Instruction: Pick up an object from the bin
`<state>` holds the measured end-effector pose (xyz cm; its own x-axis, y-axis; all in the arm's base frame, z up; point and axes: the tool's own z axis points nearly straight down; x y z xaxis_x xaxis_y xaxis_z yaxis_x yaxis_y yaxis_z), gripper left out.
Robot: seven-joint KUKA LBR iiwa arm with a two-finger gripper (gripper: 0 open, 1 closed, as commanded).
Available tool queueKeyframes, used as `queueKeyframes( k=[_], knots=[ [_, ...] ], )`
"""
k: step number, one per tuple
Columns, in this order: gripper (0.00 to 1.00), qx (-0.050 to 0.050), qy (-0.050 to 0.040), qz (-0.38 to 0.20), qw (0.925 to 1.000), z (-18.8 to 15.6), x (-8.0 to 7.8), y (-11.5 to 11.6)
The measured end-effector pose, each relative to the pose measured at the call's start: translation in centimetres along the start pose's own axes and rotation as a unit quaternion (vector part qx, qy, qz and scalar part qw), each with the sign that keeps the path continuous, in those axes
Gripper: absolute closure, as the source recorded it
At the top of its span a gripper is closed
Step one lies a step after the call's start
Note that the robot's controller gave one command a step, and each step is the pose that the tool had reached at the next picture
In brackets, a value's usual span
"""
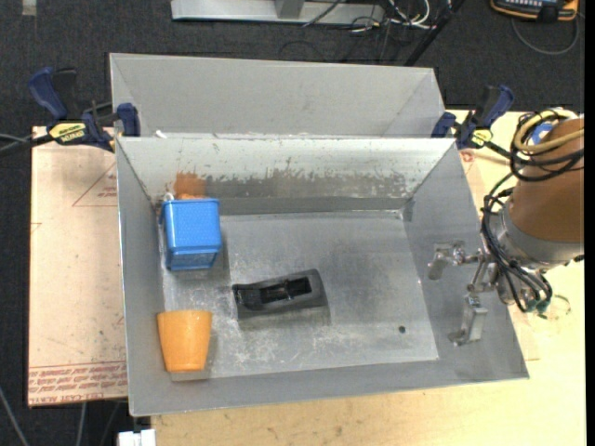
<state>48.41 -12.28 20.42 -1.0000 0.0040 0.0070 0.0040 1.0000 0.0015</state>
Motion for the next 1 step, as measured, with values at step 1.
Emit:
queueKeyframes(
  k=[1],
  knots=[
    [0.0,0.001,-0.0039,-0.002,1.0,-0.43,-0.17,0.06]
  ],
)
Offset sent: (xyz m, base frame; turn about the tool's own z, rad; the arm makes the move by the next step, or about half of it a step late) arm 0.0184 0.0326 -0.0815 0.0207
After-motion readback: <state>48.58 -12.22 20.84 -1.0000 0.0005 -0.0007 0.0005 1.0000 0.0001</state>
